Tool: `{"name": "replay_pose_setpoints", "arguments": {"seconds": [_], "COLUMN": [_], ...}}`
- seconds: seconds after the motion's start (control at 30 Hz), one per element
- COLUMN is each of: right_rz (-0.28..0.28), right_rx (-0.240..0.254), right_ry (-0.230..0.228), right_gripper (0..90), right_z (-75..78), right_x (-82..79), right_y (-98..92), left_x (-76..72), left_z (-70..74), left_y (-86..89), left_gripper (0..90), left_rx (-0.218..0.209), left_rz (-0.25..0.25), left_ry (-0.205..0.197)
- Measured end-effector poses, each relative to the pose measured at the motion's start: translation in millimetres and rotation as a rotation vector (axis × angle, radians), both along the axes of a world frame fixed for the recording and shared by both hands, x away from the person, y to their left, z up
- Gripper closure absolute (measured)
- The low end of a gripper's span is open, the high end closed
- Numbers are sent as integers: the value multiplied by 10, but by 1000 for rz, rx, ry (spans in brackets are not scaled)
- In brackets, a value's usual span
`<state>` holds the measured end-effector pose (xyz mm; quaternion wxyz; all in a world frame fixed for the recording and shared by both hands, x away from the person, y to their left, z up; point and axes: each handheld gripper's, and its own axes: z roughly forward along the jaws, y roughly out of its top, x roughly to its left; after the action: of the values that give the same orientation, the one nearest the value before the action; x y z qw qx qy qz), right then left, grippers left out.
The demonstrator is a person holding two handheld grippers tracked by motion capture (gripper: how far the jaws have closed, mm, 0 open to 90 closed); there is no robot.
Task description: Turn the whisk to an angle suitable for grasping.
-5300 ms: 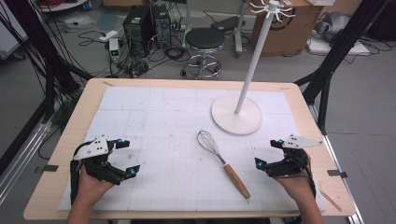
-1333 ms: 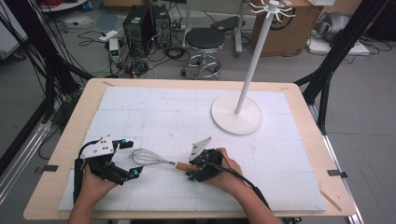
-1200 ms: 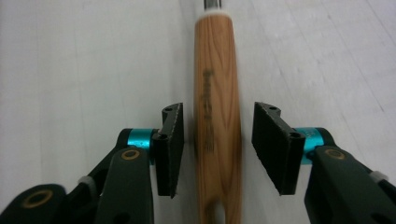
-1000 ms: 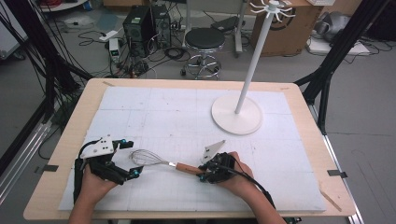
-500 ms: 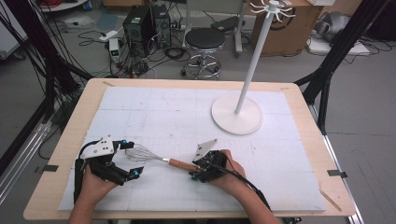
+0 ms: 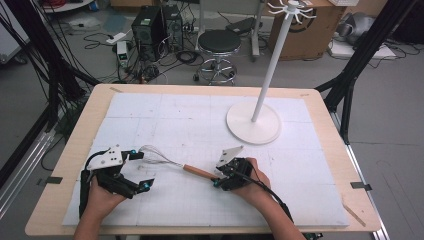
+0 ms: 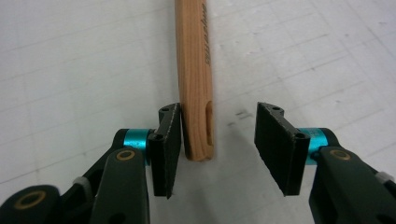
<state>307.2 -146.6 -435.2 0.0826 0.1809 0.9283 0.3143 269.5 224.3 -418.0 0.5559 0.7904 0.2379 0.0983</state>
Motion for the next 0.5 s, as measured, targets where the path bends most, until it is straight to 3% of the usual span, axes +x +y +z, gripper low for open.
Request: {"name": "replay_pose_setpoints", "arguments": {"seconds": [0.33, 0.5], "right_rz": [-47, -56], "right_rx": [10, 71], "right_ry": [-1, -6], "right_gripper": [474, 409], "right_z": [-9, 90], "right_x": [67, 35], "right_y": [-56, -202], "left_x": [3, 4], "left_z": [-4, -7], "left_y": [4, 4], "left_gripper": [17, 17], "left_rx": [7, 9], "left_rz": [-2, -3], "left_ry": [-1, 1]}}
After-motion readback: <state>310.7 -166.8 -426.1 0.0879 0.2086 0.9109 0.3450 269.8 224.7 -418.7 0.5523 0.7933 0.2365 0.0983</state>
